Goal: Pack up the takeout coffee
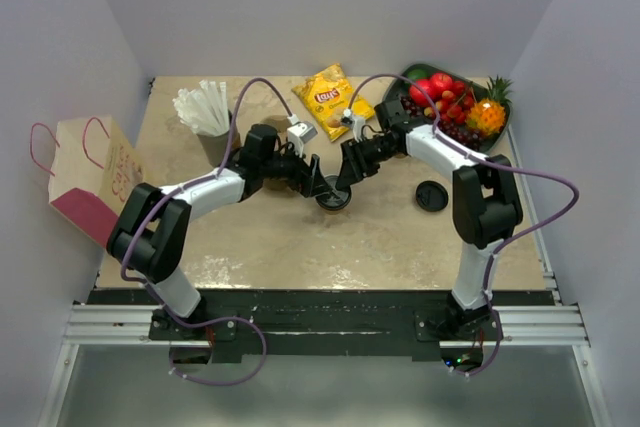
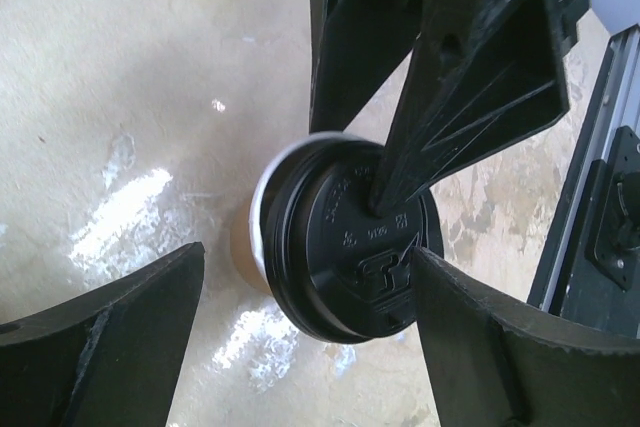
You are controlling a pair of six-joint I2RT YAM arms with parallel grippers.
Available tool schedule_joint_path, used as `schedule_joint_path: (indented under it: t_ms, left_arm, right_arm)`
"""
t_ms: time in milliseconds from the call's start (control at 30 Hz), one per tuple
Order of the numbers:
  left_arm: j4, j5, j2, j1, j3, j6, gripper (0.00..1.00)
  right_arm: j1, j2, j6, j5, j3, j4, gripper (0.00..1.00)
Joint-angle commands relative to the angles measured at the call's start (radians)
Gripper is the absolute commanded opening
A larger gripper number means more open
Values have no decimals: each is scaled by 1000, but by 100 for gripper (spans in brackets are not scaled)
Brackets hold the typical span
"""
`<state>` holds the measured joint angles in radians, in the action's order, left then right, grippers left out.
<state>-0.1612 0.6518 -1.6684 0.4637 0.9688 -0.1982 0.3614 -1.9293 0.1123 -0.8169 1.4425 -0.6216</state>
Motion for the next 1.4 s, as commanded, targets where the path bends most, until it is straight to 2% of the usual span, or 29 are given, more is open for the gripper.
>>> schedule_joint_path:
  t_ms: [0,133,367,767,1100,1367]
  left_arm:
    - [2,-3,15,-7,-19,23,87]
    - [3,-18,25,-7,-30,36,87]
    - [3,38,49,-7,-59,33,88]
    - [-37,45,26,-10,-42,-13,86]
    - [-57,26,-19,-17,8,-35,84]
    - [-72,6,-73,-22,68,-35,82]
  right_arm:
    - [17,69,18,51,33,17,54]
    - [25,84,35,93,39,19,50]
    - [25,79,26,107,53,29,41]
    - [25,52,12,94,65,36,37]
    - [25,41,10,94,73,26,41]
    - [25,35,13,76,76,22,51]
